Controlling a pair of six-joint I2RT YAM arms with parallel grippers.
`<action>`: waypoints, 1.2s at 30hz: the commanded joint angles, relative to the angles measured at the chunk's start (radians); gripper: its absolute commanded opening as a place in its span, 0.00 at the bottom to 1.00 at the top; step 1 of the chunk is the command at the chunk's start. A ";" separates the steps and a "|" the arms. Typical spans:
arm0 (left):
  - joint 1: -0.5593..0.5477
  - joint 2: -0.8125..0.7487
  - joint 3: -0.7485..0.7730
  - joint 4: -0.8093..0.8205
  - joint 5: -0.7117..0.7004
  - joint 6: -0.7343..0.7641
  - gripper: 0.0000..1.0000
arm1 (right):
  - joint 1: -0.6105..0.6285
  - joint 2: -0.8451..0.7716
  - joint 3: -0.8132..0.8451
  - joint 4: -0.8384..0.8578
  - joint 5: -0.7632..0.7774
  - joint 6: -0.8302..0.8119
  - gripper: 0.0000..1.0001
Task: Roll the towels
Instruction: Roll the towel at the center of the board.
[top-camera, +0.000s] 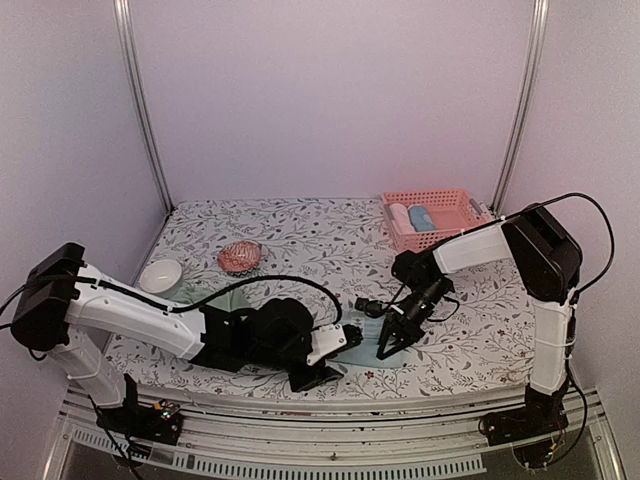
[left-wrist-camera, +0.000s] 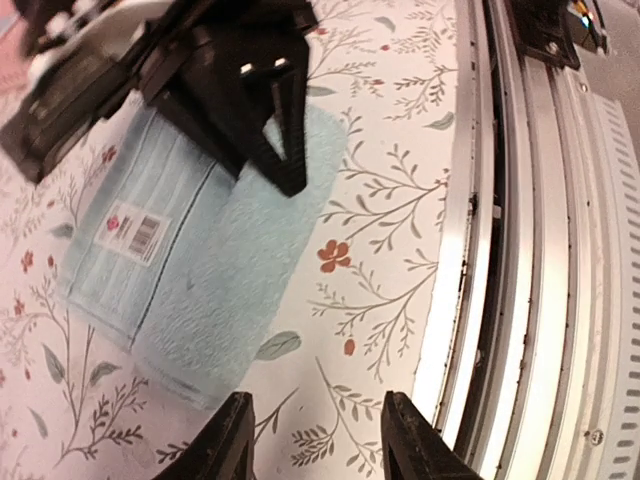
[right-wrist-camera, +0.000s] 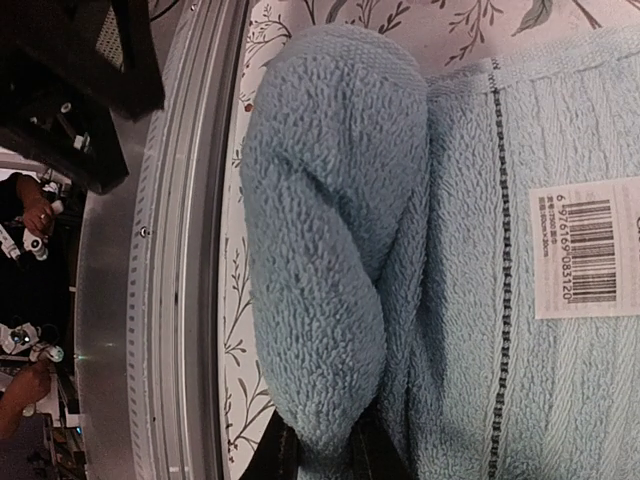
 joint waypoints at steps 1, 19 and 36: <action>-0.070 0.089 0.085 0.031 -0.205 0.213 0.48 | 0.006 0.117 -0.007 -0.114 0.060 -0.025 0.05; -0.107 0.417 0.263 0.032 -0.356 0.540 0.35 | 0.005 0.144 -0.005 -0.122 0.061 -0.020 0.10; -0.080 0.473 0.455 -0.496 0.046 0.237 0.17 | -0.228 -0.220 0.141 -0.207 -0.055 -0.007 0.47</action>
